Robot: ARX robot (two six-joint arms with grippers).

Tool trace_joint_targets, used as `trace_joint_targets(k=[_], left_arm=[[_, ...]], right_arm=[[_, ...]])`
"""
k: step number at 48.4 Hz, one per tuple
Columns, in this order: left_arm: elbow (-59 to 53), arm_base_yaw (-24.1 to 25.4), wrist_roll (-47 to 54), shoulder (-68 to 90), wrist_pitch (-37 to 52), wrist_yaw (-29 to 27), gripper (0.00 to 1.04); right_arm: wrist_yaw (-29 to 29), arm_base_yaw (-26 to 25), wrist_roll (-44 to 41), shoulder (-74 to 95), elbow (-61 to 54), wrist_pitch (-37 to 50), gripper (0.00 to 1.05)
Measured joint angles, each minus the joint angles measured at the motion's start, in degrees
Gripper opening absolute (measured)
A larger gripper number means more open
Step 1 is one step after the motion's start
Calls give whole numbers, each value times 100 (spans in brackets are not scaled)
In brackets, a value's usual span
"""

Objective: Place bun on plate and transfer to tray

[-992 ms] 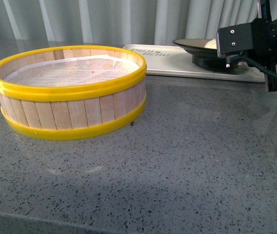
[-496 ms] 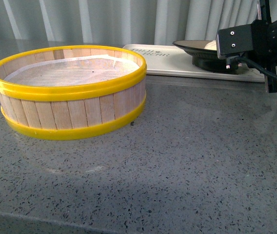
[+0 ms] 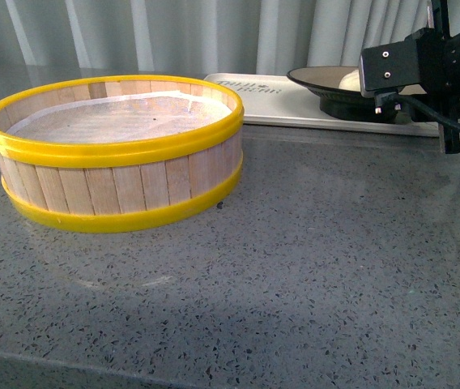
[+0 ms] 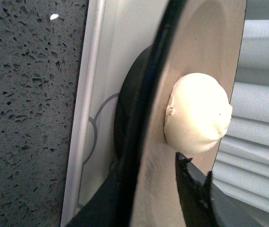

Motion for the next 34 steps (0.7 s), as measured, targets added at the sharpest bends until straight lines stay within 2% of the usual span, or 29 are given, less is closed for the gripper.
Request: trace_joint_targets(k=[4, 9, 19, 34], left_arm=[[0, 0, 0, 0, 0, 0, 98], [0, 0, 0, 0, 0, 0, 98], [0, 0, 0, 0, 0, 0, 98], [0, 0, 0, 0, 0, 0, 98]], right_arm=[[-22, 4, 4, 0, 0, 11, 43], [-52, 24, 37, -7, -20, 28, 57], [-96, 90, 144, -378, -345, -13, 97], [-212, 229, 553, -1060, -1231, 55, 96]])
